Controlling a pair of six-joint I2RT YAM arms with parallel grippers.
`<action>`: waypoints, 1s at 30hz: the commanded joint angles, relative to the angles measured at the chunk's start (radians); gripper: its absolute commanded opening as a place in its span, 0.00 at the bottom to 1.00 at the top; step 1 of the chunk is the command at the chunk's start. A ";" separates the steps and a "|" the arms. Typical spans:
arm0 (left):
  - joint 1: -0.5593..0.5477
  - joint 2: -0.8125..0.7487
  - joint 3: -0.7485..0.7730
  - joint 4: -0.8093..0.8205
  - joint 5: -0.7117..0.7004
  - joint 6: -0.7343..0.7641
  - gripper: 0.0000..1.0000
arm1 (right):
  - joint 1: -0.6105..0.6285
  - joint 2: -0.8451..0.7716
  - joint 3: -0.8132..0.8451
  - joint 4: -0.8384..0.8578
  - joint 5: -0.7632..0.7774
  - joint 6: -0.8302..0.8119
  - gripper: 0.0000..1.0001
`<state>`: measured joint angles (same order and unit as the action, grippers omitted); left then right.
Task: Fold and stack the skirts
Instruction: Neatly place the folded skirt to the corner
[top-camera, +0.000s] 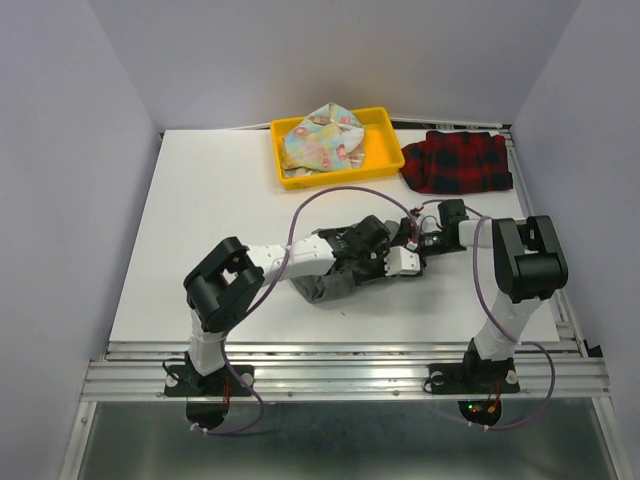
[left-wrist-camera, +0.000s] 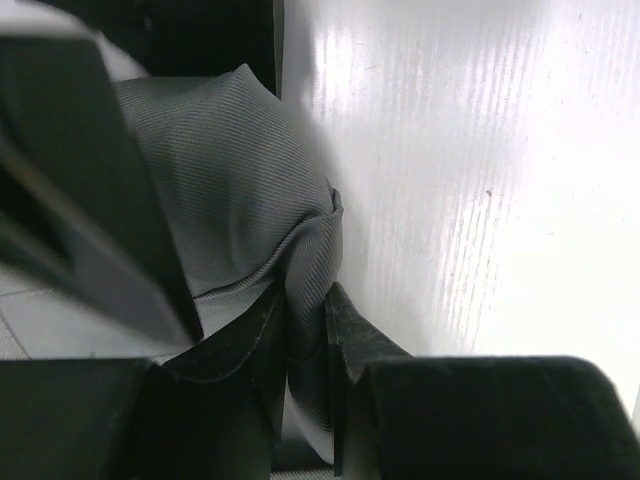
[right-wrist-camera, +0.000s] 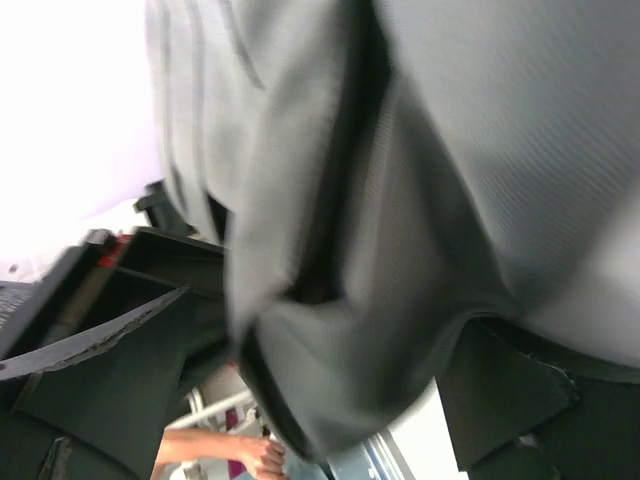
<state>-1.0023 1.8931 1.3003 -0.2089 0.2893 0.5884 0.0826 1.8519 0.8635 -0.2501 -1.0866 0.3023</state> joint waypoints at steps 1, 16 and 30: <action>0.028 -0.097 0.005 0.003 0.057 0.011 0.18 | -0.064 0.030 0.078 -0.333 0.312 -0.256 1.00; 0.044 -0.092 0.039 0.003 0.111 0.030 0.17 | 0.003 0.035 0.006 -0.048 0.140 0.132 1.00; 0.044 -0.085 0.053 0.005 0.142 0.057 0.17 | 0.100 0.144 -0.051 0.387 0.136 0.310 1.00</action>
<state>-0.9562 1.8427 1.3041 -0.2344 0.3710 0.6243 0.1429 1.9102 0.8570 0.0334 -1.1084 0.5735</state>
